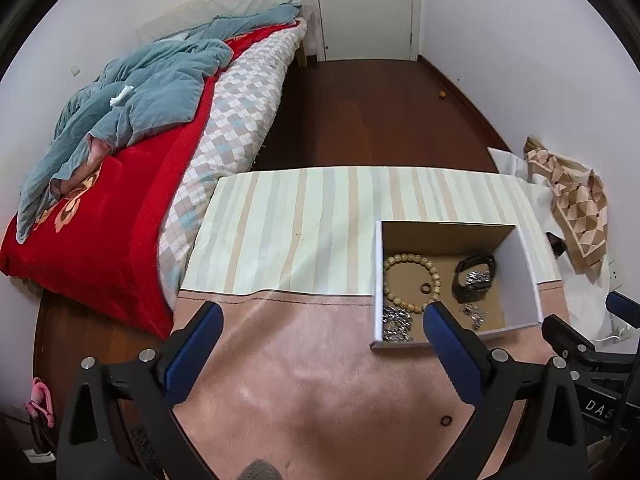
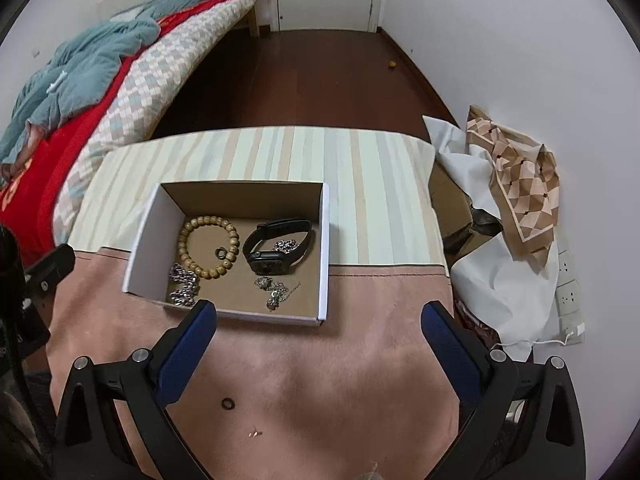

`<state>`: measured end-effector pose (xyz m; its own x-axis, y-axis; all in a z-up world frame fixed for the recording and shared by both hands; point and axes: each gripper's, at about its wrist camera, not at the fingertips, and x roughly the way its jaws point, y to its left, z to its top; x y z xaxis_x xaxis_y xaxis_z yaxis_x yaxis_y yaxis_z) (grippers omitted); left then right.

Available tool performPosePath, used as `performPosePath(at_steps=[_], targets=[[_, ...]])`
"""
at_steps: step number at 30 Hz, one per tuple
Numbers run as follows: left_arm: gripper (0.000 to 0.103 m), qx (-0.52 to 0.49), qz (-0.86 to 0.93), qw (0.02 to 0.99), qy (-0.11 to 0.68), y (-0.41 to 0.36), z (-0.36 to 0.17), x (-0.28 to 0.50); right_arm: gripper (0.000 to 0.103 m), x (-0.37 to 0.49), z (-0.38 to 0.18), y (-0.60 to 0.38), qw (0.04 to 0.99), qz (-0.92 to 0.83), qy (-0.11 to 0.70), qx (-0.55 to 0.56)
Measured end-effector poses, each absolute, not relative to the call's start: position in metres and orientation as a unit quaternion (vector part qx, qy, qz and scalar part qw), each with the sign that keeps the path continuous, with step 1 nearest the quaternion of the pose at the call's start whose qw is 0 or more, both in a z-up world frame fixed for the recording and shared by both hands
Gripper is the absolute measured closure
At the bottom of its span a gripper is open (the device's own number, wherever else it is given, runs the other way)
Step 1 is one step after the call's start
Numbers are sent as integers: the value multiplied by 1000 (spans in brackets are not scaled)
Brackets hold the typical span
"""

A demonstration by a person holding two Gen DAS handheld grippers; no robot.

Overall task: Organize jewelry
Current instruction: 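Lift both tools away from the box and move back over the table, then lower the right tool onto the small gold charm and close it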

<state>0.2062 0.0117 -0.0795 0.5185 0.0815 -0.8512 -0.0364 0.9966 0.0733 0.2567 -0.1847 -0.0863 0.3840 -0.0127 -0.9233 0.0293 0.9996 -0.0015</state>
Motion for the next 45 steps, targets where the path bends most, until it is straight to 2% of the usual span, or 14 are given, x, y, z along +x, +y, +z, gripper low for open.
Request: performPosePath(at_steps=[18, 23, 28, 32, 33, 35, 36, 37, 40, 45], targets=[[1, 15, 19, 908, 417, 8, -3, 126, 0, 178, 19, -191, 884, -26, 467, 18], [1, 1, 21, 909, 416, 11, 5, 114, 0, 162, 33, -187, 888, -17, 459, 20], [1, 5, 48, 904, 425, 17, -9, 107, 0, 154, 9, -188, 873, 5, 486, 45], [1, 25, 81, 882, 463, 25, -55, 104, 1, 148, -60, -182, 838, 31, 541, 65], [1, 30, 89, 875, 475, 27, -68, 104, 3, 148, -81, -180, 828, 42, 555, 69], [1, 42, 116, 857, 500, 33, -100, 102, 24, 145, -116, -175, 812, 61, 574, 85], [1, 48, 126, 849, 511, 36, -113, 102, 40, 144, -134, -173, 802, 66, 586, 90], [1, 52, 133, 841, 521, 38, -125, 102, 47, 142, -147, -169, 797, 67, 593, 91], [1, 58, 145, 825, 542, 45, -151, 100, 60, 138, -175, -162, 795, 72, 596, 90], [1, 57, 149, 808, 567, 54, -176, 101, 72, 135, -192, -148, 802, 81, 588, 72]])
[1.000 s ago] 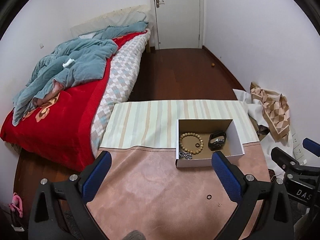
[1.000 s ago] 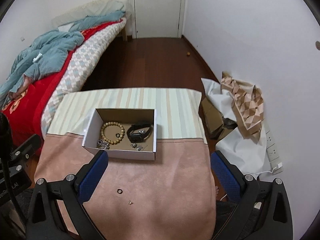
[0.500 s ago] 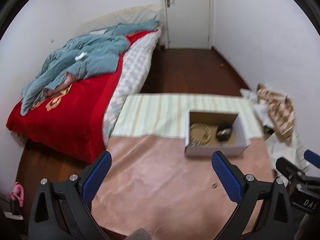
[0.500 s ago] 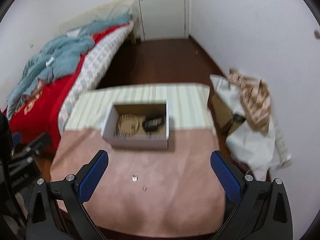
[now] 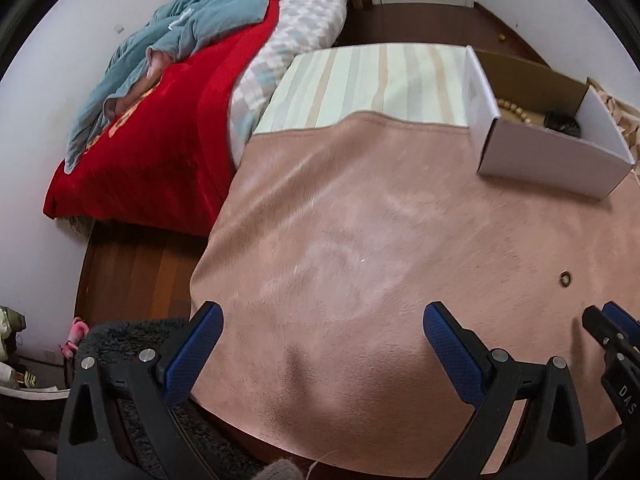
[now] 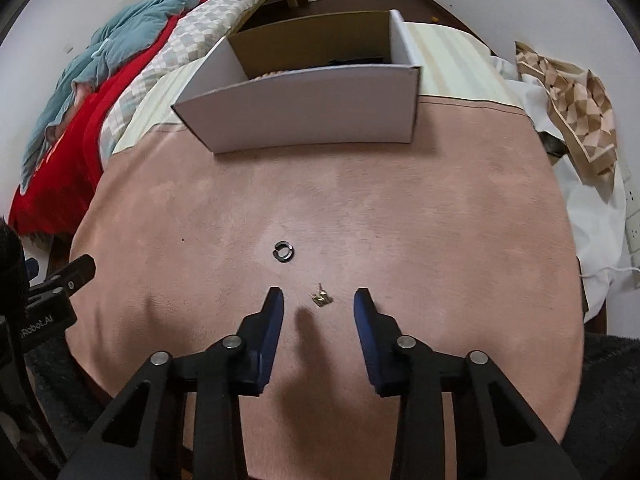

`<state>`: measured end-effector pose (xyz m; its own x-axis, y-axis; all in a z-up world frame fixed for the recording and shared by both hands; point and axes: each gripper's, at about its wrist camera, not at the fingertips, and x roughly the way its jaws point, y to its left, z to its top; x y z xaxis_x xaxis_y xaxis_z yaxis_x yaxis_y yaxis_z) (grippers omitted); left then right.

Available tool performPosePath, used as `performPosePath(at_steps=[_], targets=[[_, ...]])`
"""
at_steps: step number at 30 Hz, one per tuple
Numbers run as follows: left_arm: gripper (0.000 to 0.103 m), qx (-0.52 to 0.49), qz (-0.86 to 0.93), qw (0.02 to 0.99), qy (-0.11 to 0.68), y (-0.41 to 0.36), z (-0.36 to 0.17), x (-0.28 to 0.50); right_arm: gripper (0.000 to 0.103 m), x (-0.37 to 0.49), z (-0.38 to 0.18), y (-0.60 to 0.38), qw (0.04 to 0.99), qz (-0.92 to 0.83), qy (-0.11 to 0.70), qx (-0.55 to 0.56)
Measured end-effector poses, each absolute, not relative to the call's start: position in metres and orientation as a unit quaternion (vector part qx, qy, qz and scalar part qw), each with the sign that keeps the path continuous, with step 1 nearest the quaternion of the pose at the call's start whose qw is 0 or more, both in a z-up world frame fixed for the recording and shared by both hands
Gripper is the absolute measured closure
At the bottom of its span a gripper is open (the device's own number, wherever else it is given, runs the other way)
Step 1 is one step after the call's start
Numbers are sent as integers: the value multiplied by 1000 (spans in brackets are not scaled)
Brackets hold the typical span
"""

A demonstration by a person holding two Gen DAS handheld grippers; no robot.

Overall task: Organize jewelry
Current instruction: 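Lower the right tool onto the small gold charm and close it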

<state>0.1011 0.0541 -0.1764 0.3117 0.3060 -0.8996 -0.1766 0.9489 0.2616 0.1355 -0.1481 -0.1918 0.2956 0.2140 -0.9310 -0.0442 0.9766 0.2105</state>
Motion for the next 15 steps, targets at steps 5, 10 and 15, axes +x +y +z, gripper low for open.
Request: performPosePath(at_steps=[5, 10, 15], targets=[[1, 50, 146, 806, 571, 58, -182, 106, 93, 135, -199, -136, 804, 84, 586, 48], [1, 47, 133, 811, 567, 50, -178, 112, 101, 134, -191, -145, 812, 83, 574, 65], [1, 44, 90, 815, 571, 24, -179, 120, 101, 133, -170, -174, 823, 67, 556, 97]])
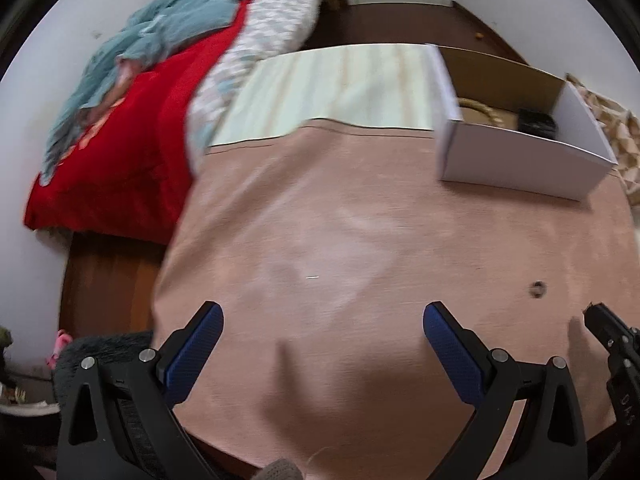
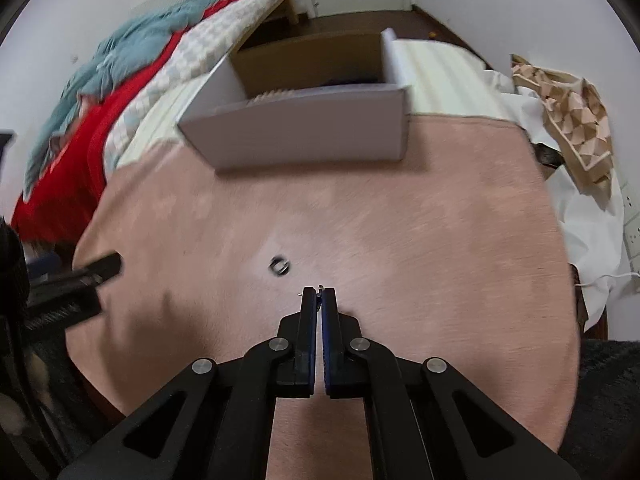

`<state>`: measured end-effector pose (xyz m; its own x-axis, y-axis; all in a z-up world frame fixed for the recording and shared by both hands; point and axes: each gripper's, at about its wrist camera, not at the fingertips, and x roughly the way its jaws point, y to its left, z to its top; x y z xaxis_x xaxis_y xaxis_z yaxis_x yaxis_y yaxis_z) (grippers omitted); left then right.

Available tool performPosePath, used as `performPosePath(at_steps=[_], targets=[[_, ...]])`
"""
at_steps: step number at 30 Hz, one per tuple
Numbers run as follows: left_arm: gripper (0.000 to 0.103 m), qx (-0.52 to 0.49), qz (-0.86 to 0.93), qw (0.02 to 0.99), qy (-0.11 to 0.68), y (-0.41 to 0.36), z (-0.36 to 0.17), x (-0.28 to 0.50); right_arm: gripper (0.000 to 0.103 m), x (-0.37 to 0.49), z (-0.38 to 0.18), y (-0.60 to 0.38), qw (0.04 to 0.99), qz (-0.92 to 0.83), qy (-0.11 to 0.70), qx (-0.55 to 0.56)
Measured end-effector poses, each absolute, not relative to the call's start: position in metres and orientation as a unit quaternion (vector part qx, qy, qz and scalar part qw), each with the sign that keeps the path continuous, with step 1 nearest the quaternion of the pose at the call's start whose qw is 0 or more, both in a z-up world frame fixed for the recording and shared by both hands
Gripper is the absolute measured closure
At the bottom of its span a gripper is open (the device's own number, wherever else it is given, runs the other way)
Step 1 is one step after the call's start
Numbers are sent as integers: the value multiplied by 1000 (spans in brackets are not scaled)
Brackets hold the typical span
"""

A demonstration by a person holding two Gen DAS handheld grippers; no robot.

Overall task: Organize jewelry
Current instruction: 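Lower the right tool onto the small gold charm and close it, then grasp the small black ring with the left tool while the right tool holds the charm, then carry the charm and ring into the white box and open both tools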

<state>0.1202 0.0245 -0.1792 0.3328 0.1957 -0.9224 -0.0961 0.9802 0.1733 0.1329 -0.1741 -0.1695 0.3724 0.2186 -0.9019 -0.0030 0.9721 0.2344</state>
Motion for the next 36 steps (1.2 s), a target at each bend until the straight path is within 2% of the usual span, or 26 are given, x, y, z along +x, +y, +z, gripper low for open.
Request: performPosePath(at_steps=[9, 13, 15, 16, 18, 19, 20, 23, 31, 36], targets=[[2, 40, -15, 806, 590, -48, -196, 143, 101, 130, -151, -235, 832, 19, 538, 136], [11, 49, -48, 803, 592, -74, -200, 146, 101, 128, -153, -253, 830, 0, 539, 144], [30, 54, -62, 800, 594, -85, -202, 146, 101, 128, -155, -259, 829, -7, 540, 145], [35, 56, -68, 798, 597, -89, -204, 146, 101, 128, -156, -261, 829, -8, 540, 146], [56, 59, -77, 793, 601, -93, -207, 147, 101, 128, -158, -265, 827, -12, 542, 150], [63, 60, -81, 791, 603, -95, -209, 146, 101, 129, -158, -266, 826, -13, 543, 152], [78, 63, -88, 787, 608, -99, -212, 146, 101, 130, -160, -268, 825, -12, 545, 152], [95, 77, -100, 785, 606, -105, -213, 146, 101, 131, -162, -267, 823, -10, 547, 153], [95, 76, -105, 795, 592, -106, -203, 143, 101, 130, -155, -263, 828, -3, 541, 149], [95, 66, -101, 818, 562, -96, -177, 142, 101, 132, -137, -259, 838, 1, 525, 147]])
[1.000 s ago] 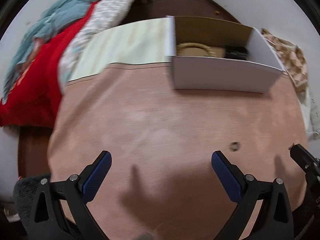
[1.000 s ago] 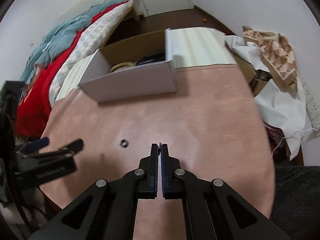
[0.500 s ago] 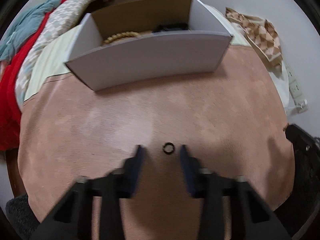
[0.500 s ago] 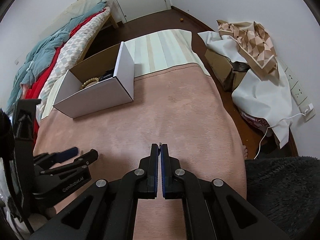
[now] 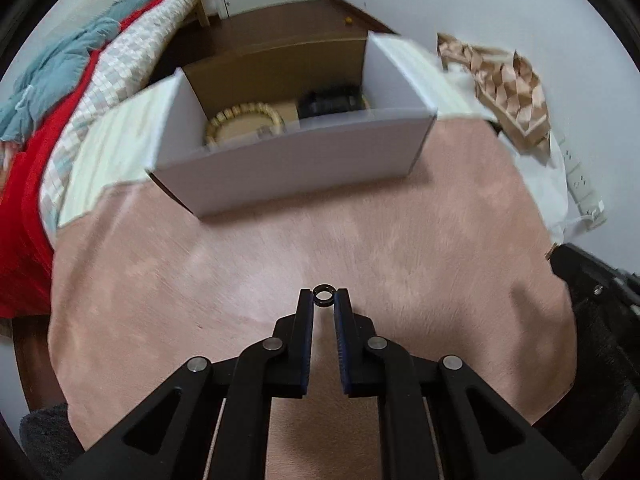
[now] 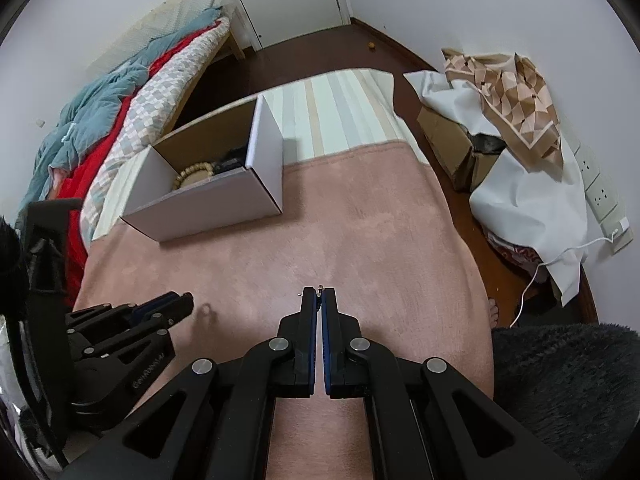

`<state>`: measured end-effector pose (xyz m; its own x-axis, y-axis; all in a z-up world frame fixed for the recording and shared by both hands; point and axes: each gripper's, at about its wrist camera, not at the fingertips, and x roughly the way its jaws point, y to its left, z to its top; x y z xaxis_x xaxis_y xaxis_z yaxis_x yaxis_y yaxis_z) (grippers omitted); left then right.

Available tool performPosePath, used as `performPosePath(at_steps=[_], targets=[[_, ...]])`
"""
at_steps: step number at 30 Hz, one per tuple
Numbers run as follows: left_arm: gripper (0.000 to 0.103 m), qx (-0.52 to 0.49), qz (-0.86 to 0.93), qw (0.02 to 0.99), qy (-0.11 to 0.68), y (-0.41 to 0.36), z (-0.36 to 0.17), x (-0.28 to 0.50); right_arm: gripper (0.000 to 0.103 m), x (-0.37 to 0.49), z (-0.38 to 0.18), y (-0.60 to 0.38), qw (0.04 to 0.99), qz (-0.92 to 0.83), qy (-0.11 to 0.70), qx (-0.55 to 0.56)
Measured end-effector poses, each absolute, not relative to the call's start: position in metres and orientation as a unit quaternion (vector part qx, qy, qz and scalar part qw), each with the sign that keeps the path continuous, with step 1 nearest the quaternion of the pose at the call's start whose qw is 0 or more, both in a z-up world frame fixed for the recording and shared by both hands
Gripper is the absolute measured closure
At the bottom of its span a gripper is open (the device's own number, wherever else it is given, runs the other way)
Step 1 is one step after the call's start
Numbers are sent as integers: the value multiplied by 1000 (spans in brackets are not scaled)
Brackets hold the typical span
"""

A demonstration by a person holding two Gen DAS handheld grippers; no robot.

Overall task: Organize jewelry
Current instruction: 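Carry the charm and ring into the white box and open both tools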

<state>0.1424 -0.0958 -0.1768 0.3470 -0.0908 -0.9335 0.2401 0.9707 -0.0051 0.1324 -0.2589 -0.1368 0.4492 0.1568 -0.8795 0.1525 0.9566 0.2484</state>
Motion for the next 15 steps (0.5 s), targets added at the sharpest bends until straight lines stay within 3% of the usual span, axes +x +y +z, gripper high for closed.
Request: performPosePath(at_steps=[15], targets=[[95, 18, -69, 864, 498, -46, -103, 188, 101, 208, -99, -227, 859, 59, 484, 157]])
